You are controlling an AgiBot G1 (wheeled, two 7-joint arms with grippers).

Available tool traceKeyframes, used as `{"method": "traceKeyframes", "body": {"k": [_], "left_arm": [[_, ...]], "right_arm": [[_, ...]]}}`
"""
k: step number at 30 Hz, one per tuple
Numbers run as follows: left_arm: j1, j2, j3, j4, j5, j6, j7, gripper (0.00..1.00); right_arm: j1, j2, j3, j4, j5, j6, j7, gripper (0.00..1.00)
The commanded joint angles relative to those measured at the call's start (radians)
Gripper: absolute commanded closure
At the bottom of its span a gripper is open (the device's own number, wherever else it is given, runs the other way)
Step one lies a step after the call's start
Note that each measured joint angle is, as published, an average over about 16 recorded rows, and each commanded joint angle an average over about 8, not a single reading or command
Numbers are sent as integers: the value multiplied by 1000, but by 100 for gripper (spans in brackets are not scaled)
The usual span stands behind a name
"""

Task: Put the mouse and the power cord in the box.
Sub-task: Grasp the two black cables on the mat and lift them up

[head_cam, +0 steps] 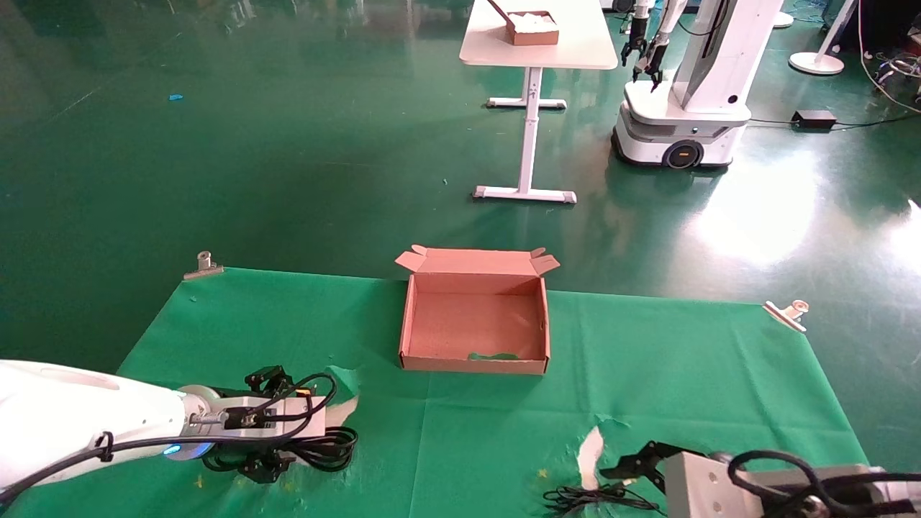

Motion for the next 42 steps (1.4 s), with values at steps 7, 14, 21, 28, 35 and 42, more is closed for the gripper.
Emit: {"method": "traceKeyframes", "body": {"k": [7,14,21,28,35,42], "left_arm": [[7,1,6,-1,16,-3,-7,0],[8,1,6,-5,18,-2,-10,0],[9,0,6,-6,19,-2,-11,2],[9,1,6,-5,21,-2,-12,86],[9,1,6,-5,21,-2,-12,100],[9,1,6,-6,18,-2,-12,100]], "right_arm": [[46,-64,-76,-4,-202,19,31,0],[85,-186,-162,-48,-440,82,87,0],[123,-289,-202,-196,-540,135,62,41],[151,-336,-207,-308,-558,166,30,100],[154,-339,-205,-318,-556,170,29,100],[150,-333,-205,-304,-554,165,32,100]]}}
